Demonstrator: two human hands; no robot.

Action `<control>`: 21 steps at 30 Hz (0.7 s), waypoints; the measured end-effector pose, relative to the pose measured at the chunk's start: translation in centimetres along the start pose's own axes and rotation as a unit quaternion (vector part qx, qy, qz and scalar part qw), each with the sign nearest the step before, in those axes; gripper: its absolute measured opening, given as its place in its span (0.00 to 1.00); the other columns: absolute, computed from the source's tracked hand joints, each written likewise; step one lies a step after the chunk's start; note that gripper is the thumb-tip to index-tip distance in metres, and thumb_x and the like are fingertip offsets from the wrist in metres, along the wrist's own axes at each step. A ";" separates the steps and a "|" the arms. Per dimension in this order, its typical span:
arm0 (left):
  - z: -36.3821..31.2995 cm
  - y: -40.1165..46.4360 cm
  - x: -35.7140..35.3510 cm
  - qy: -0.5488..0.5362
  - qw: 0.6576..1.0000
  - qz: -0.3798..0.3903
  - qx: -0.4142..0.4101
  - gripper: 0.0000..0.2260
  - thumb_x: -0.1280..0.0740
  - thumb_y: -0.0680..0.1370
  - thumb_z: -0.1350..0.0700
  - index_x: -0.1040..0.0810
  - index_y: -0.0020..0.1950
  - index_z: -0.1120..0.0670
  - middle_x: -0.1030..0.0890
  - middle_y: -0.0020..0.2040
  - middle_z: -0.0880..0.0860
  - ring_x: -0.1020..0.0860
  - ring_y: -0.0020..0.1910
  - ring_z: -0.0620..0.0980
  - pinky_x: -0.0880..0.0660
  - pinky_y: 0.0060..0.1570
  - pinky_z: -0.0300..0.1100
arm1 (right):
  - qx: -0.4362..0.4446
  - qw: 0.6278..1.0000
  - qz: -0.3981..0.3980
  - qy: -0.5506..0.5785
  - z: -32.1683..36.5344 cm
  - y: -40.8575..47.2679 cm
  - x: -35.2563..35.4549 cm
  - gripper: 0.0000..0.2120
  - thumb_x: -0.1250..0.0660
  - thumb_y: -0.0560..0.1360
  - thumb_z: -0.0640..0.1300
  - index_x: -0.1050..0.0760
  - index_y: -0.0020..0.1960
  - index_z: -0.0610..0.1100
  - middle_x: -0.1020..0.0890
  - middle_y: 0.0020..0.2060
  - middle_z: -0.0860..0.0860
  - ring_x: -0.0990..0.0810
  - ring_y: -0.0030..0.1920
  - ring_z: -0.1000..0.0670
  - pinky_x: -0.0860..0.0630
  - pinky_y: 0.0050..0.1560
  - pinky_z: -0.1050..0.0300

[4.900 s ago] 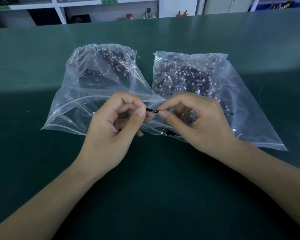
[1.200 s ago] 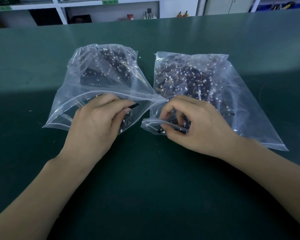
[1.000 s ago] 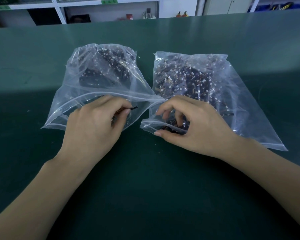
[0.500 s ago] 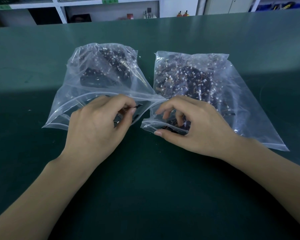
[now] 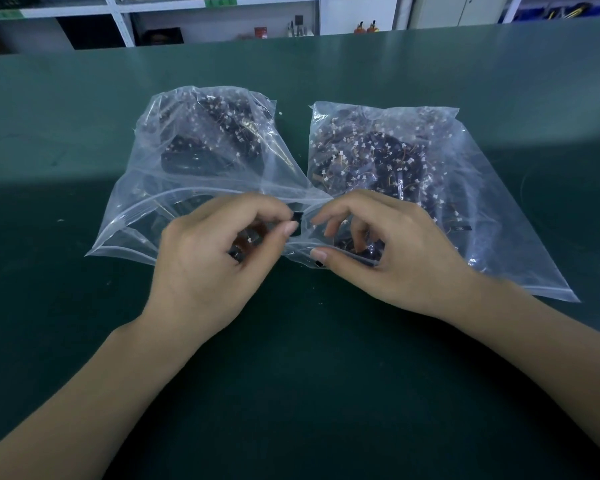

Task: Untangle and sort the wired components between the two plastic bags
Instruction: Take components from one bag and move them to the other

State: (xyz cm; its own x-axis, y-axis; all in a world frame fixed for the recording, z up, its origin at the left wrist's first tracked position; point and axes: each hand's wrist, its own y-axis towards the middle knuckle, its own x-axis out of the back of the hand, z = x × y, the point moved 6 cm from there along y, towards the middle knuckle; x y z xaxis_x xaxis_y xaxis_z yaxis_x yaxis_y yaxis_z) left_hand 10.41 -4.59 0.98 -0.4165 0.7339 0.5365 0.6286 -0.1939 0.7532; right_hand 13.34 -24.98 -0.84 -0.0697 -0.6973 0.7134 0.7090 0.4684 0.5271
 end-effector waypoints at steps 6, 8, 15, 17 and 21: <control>-1.2 -0.6 -1.8 -0.166 0.985 0.036 0.037 0.06 0.26 0.81 0.63 0.18 0.56 0.55 0.14 0.46 0.43 0.14 0.47 0.43 0.22 0.47 0.32 | 0.017 0.999 -0.024 0.032 0.4 0.1 0.2 0.09 0.25 0.79 0.51 0.18 0.54 0.47 0.20 0.48 0.60 0.20 0.37 0.51 0.24 0.40 0.58; -0.9 -0.6 -2.1 -0.174 0.982 0.056 0.047 0.11 0.27 0.82 0.64 0.17 0.63 0.56 0.13 0.47 0.45 0.13 0.49 0.47 0.20 0.48 0.36 | 0.024 0.999 -0.015 0.039 0.4 0.1 0.0 0.06 0.25 0.80 0.47 0.16 0.52 0.45 0.18 0.48 0.58 0.19 0.39 0.51 0.26 0.42 0.60; -0.6 -0.7 -1.6 -0.189 0.979 0.022 0.074 0.04 0.26 0.80 0.62 0.18 0.53 0.57 0.13 0.48 0.43 0.13 0.48 0.44 0.21 0.47 0.32 | 0.030 0.997 -0.025 0.062 0.5 0.1 0.2 0.04 0.23 0.79 0.43 0.15 0.52 0.43 0.16 0.48 0.55 0.18 0.40 0.52 0.23 0.43 0.59; -0.6 -0.8 -1.4 -0.199 0.976 0.016 0.083 0.04 0.25 0.80 0.60 0.19 0.53 0.56 0.12 0.49 0.44 0.13 0.49 0.45 0.20 0.48 0.35 | 0.032 0.997 -0.040 0.061 0.5 0.1 0.4 0.04 0.22 0.78 0.42 0.14 0.52 0.43 0.15 0.47 0.55 0.19 0.39 0.52 0.25 0.43 0.63; -1.1 -0.5 -1.4 -0.211 0.975 0.021 0.071 0.04 0.25 0.80 0.60 0.18 0.53 0.55 0.13 0.54 0.44 0.13 0.55 0.47 0.19 0.49 0.35 | 0.034 0.993 -0.080 0.082 0.4 0.1 0.9 0.05 0.23 0.78 0.37 0.13 0.54 0.40 0.14 0.45 0.53 0.19 0.39 0.55 0.27 0.43 0.69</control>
State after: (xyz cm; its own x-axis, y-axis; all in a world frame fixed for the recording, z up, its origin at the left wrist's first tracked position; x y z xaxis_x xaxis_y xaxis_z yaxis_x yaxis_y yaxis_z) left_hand 9.96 -6.23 0.31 -0.1001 0.9352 0.3397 0.7359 -0.1602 0.6579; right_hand 13.06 -25.29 0.06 -0.0585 -0.8427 0.5351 0.6489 0.3753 0.6619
